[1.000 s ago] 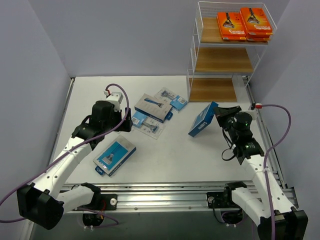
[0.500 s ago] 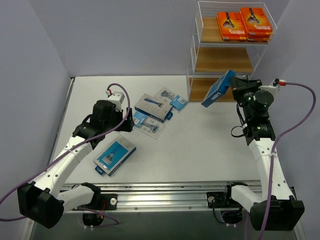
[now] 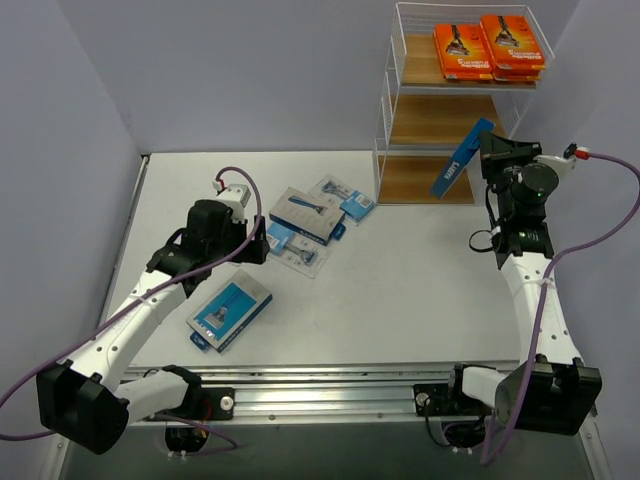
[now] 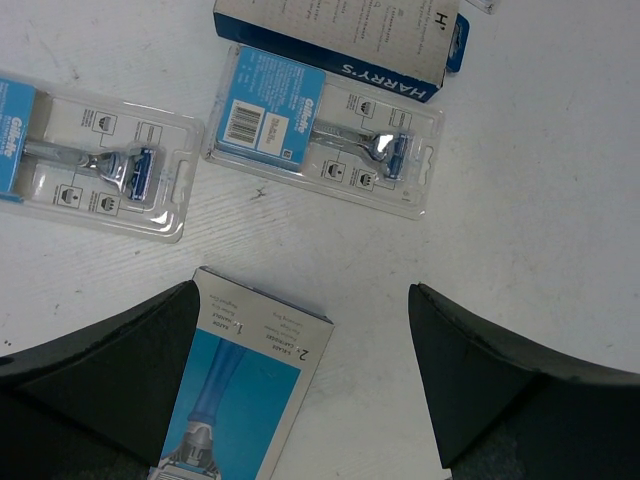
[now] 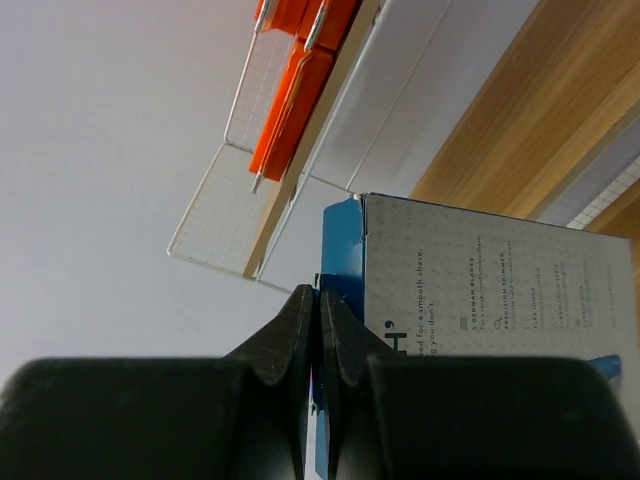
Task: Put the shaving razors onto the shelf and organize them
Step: Place the shaving razor onto shelf
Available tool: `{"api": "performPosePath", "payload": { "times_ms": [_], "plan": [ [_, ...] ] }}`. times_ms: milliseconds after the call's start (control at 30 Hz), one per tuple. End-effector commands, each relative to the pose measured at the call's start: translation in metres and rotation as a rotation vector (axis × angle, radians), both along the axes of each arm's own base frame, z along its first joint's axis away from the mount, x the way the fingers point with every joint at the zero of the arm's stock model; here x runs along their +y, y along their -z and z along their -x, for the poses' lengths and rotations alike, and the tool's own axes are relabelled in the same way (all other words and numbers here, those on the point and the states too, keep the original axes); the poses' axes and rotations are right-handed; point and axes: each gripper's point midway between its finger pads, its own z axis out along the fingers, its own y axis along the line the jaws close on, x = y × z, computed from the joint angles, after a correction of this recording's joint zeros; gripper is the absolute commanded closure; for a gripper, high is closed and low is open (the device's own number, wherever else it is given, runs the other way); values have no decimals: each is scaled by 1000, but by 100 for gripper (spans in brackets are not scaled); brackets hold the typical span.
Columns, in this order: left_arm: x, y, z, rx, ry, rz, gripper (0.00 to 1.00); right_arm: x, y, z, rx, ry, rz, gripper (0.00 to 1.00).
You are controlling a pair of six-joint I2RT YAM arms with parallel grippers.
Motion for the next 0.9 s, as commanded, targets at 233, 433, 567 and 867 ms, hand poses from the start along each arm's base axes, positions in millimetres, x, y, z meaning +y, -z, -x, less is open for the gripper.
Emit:
{"api": "performPosePath", "payload": {
  "times_ms": [233, 433, 567, 867],
  "plan": [
    [-15, -20, -6, -30, 38, 55, 5, -7, -81, -3, -306, -25, -49, 100],
    [-15, -21, -6, -28, 42, 57, 5, -9, -92, -8, -396, -55, -93, 100],
    [-15, -22, -5, -32, 43, 60, 5, -12, -96, -9, -437, -59, -103, 100],
    [-17, -22, -4, -30, 50, 66, 6, -14, -95, -15, -474, -79, -116, 100]
  ]
}}
